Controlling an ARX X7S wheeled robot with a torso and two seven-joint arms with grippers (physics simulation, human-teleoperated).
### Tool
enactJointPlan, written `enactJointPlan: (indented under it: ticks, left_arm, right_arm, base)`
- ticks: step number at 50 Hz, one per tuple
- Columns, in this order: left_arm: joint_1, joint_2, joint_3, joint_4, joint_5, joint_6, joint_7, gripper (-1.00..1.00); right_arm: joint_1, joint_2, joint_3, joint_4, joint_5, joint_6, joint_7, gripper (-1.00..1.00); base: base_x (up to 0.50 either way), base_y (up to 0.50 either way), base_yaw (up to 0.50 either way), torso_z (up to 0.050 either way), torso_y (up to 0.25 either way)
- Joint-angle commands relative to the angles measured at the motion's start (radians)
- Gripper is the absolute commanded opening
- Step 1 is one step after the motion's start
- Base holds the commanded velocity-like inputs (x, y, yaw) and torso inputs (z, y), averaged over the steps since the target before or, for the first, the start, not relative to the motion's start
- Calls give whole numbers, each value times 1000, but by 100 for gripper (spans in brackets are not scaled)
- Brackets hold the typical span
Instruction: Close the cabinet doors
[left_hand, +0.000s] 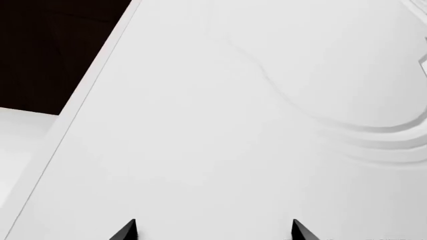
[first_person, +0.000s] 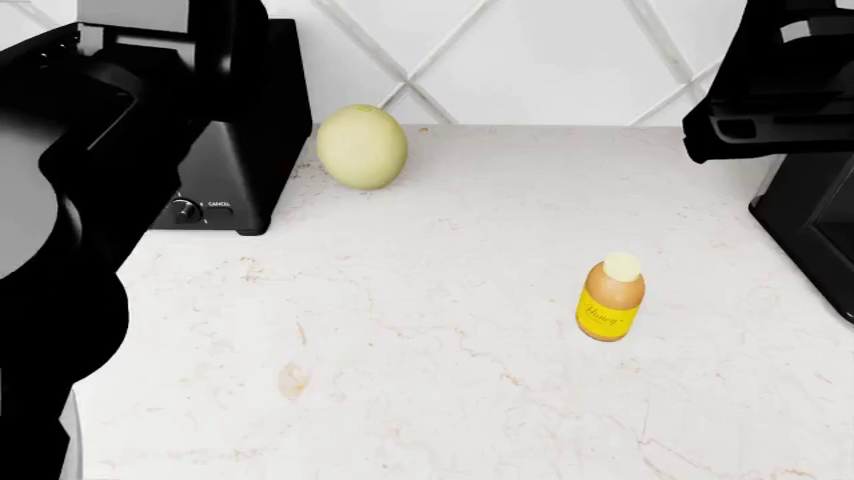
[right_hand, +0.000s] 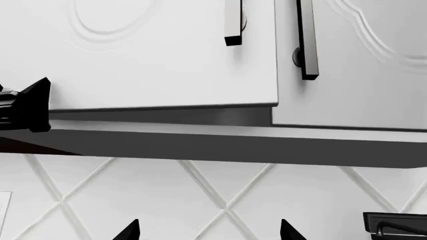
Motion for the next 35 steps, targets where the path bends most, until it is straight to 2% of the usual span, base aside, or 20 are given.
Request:
enactJointPlan:
  ticks: [1, 7, 13, 21, 29, 35]
  left_arm:
    - [99, 17, 68, 0, -230, -1239, -56, 100]
    - [88, 17, 40, 1, -174, -1235, -56, 100]
    - [-13, 17, 40, 1, -190, -1221, -42, 100]
    - [-47, 17, -107, 27, 3, -1245, -47, 100]
    - [-3, 17, -205, 72, 310, -1227, -86, 100]
    - [10, 17, -265, 84, 391, -1243, -92, 100]
  right_arm:
    - [-1, 5, 2, -1, -1, -1, 0, 100]
    - [-3, 7, 4, -7, -4, -2, -3, 100]
    - [0, 1, -1, -3, -6, 7, -2, 100]
    - [-15, 5, 1, -7, -14, -1, -9, 100]
    - [-32, 5, -2, 2, -31, -6, -20, 100]
    - [-46, 13, 2, 9, -36, -15, -26, 100]
  base:
    - [0, 0, 0, 0, 0]
    - [0, 0, 0, 0, 0]
    - [5, 0, 0, 0, 0]
    - [12, 0, -3, 1, 0]
    - [9, 0, -4, 3, 0]
    - [11, -1, -5, 3, 0]
